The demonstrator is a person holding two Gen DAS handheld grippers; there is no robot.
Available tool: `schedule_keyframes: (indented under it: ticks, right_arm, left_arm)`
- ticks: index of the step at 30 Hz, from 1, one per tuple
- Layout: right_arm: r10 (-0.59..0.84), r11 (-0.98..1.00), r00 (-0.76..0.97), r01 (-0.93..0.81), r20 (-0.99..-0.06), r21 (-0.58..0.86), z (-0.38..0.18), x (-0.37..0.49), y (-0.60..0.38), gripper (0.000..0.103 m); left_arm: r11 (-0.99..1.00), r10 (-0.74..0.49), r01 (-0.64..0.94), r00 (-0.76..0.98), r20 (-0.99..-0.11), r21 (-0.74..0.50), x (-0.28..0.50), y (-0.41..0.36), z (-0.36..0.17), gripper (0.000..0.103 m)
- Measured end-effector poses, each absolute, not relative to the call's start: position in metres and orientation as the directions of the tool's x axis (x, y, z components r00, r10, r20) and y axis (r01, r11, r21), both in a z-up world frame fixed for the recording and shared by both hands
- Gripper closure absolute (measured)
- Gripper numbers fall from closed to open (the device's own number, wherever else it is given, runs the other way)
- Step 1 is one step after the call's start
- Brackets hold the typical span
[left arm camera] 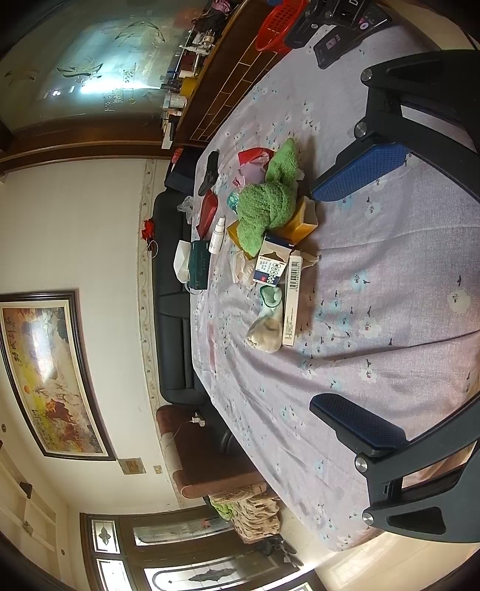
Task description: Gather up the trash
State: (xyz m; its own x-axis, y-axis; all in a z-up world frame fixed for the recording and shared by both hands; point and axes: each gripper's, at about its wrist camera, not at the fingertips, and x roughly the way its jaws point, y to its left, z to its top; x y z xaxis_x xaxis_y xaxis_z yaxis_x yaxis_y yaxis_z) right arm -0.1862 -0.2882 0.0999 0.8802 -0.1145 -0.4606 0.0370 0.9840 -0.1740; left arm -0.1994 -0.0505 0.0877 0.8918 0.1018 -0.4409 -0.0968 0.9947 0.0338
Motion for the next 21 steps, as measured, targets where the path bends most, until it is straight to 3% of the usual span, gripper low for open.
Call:
schedule_keyframes:
  ticks: [21]
  right_arm:
    - [-0.095,0.987,0.877,0.023,-0.471,-0.157,0.0990,-0.1839,-0.2880,0.009]
  left_arm:
    - [0.997,0.082,-0.069,0.893,-0.443,0.047,-0.2002,-0.0562,0.0850,0.000]
